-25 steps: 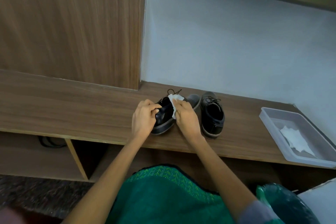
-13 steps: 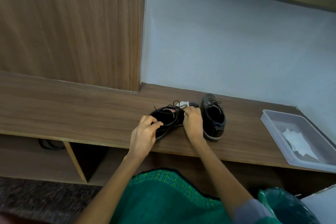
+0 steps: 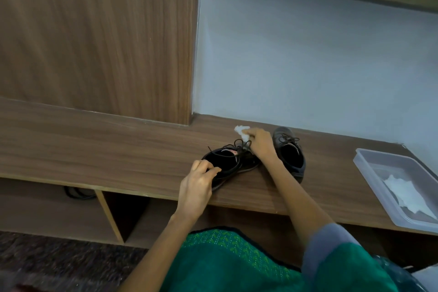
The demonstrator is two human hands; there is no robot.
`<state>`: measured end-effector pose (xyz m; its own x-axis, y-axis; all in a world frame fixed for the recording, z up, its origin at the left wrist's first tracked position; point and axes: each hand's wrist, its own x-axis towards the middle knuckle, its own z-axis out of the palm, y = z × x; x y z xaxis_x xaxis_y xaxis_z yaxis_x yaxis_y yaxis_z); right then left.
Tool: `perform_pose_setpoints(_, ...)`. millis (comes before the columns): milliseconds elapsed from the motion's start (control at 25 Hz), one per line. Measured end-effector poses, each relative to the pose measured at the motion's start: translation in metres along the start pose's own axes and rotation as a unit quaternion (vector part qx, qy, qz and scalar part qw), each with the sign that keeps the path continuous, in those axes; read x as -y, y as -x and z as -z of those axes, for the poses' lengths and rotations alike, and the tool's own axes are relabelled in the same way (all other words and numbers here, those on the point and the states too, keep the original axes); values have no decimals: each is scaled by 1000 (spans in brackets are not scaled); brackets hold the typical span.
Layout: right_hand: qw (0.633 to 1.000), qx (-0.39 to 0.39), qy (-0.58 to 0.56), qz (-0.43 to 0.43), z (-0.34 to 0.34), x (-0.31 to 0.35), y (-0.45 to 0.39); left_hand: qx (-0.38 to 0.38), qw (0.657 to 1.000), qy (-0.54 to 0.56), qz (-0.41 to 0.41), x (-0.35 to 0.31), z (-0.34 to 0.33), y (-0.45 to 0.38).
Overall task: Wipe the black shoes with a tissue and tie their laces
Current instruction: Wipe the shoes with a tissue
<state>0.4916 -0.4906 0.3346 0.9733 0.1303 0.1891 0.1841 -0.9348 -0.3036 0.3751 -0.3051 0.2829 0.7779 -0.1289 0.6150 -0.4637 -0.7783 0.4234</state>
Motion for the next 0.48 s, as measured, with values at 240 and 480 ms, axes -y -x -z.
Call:
perform_pose_setpoints(240, 989, 96, 112, 10, -4, -23, -1, -7, 1000, 13, 9, 1, -6, 3)
perform_pose_setpoints(480, 975, -31, 74, -205, -13, 8, 22, -4, 999, 16, 33, -3, -7, 3)
